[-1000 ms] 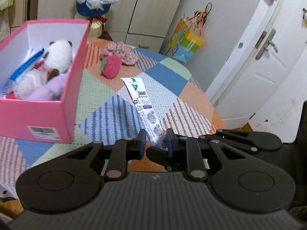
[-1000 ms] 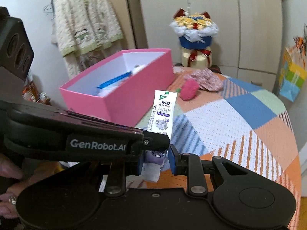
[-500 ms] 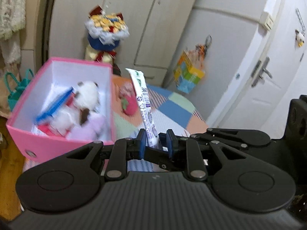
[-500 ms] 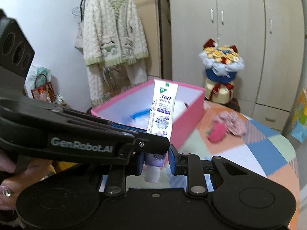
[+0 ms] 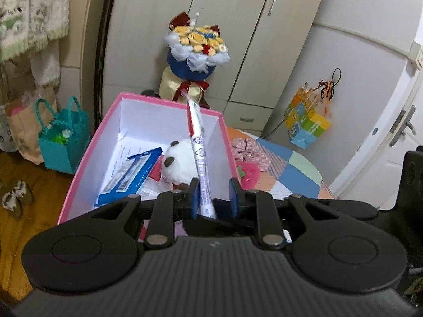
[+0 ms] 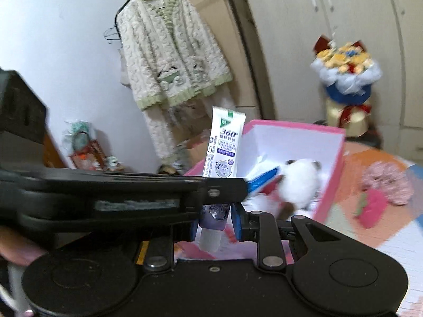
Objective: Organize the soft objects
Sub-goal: 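Lower the white tube into the box and open both tools, then move the left tool to the pink strawberry plush while the right tool approaches the scrunchie, then close the left tool on the strawberry plush while the right tool grasps the floral scrunchie, then carry the strawberry plush with the left tool while the right tool carries the scrunchie over the box, then open the left tool over the box while the right tool releases the scrunchie into it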
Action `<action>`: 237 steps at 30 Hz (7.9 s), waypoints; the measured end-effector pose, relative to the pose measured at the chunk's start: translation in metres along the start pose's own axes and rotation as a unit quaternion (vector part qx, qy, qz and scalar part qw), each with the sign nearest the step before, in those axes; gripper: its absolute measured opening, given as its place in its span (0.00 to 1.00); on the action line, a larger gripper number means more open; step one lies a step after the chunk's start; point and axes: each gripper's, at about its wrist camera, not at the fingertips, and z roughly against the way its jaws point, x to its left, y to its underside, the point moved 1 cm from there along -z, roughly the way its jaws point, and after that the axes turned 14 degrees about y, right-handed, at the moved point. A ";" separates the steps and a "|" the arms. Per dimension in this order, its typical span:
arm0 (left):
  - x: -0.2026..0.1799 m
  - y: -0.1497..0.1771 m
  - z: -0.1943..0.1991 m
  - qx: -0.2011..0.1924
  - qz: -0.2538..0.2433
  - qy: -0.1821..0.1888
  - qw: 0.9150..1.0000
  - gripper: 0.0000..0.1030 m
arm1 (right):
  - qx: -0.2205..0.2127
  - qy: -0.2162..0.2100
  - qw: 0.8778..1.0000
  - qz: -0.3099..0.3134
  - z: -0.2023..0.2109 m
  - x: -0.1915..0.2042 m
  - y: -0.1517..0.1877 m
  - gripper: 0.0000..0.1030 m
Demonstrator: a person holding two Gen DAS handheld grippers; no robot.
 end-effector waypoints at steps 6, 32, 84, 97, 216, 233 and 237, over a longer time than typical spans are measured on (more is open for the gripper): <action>0.032 -0.012 -0.032 0.022 0.023 0.004 0.999 0.20 | 0.028 0.013 0.999 -0.018 -0.047 -0.011 -0.008 0.22; 0.038 -0.010 0.000 0.000 0.001 -0.017 1.000 0.34 | 0.010 0.070 0.997 -0.027 -0.018 -0.064 -0.008 0.30; -0.100 0.041 -0.224 -0.017 -0.112 -0.134 0.984 0.52 | 0.039 0.026 0.998 -0.034 -0.063 -0.287 -0.024 0.88; -0.067 0.043 -0.271 0.031 -0.072 -0.193 0.978 0.60 | 0.068 0.043 0.995 0.051 -0.156 -0.286 -0.033 0.92; 0.086 -0.046 -0.079 0.087 -0.061 -0.085 0.991 0.31 | 0.065 0.003 0.997 0.048 -0.151 -0.052 -0.087 0.16; 0.062 -0.040 -0.024 0.040 -0.108 -0.096 0.989 0.59 | 0.036 0.037 0.997 0.059 -0.132 -0.047 -0.079 0.54; 0.051 -0.026 -0.003 0.041 -0.118 -0.081 0.989 0.59 | 0.013 0.032 0.998 0.059 -0.097 -0.044 -0.068 0.54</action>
